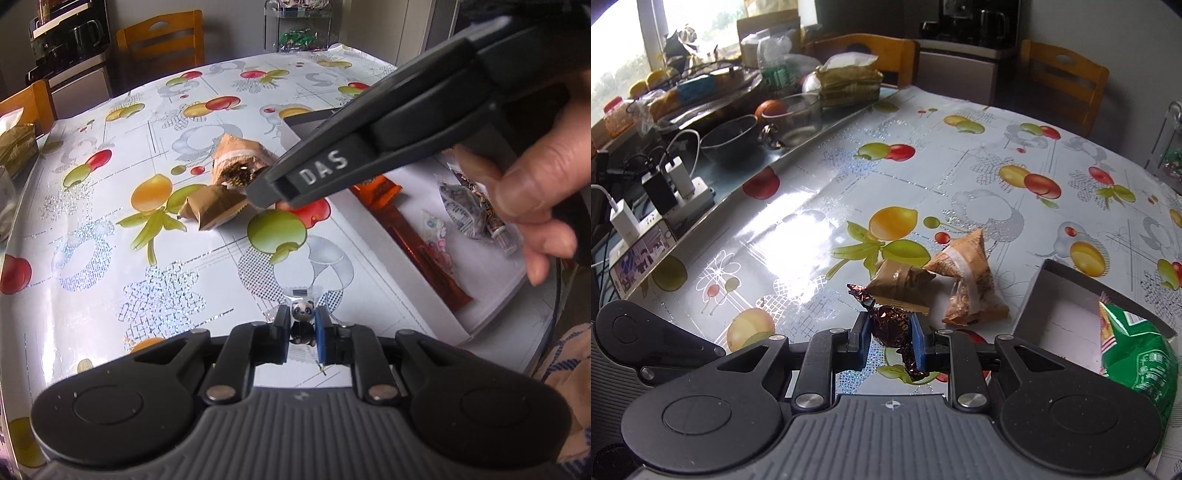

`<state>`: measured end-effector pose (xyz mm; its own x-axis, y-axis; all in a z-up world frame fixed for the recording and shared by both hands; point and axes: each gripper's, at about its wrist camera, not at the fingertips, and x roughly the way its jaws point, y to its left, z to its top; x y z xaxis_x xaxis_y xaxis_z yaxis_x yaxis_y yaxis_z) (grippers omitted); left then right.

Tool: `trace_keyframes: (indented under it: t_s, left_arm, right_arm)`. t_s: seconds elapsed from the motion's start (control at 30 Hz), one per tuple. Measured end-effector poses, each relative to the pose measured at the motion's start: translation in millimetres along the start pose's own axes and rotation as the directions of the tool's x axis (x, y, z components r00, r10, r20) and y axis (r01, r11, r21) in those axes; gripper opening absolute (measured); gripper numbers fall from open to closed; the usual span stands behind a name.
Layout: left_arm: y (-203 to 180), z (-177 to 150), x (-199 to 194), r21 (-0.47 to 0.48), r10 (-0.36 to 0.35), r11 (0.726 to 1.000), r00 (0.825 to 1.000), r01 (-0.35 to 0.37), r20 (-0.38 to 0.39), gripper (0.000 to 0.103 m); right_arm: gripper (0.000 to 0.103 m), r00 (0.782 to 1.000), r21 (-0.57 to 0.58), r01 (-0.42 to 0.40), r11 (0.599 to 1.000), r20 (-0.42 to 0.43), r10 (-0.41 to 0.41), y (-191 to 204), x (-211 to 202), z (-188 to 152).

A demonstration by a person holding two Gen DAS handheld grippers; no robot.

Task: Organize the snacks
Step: 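Lift the foil chocolate with the right gripper while the left gripper carries the panda candy toward the box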

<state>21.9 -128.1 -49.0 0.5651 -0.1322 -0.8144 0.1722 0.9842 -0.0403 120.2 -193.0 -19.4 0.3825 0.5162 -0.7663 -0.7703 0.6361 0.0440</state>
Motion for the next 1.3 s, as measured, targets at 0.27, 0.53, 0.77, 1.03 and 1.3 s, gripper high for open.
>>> trace_keyframes:
  t_s: [0.27,0.53,0.77,1.03,1.3]
  left_arm:
    - [-2,12,-3,0.006,-0.008,1.0,1.0,0.008,0.025,0.01]
    - [-12,23,-2,0.051,-0.037,0.998,0.998,0.034,0.045,0.01]
    - [-21,35,-1,0.083,-0.056,0.995,0.996,0.051,0.062,0.01]
    - [-34,46,0,0.129,-0.082,0.989,0.994,0.071,0.077,0.01]
    - [-48,54,1,0.168,-0.099,0.982,0.992,0.083,0.084,0.01]
  right_arm:
    - [0.025,0.998,0.041,0.032,0.999,0.049,-0.034,-11,-23,0]
    - [0.025,0.994,0.097,0.072,0.993,0.072,-0.079,-28,-40,-6]
    - [0.025,0.989,0.14,0.103,0.985,0.093,-0.116,-40,-53,-11]
    - [0.025,0.981,0.191,0.137,0.972,0.111,-0.16,-56,-69,-21]
    - [0.025,0.973,0.238,0.162,0.958,0.124,-0.195,-70,-83,-32]
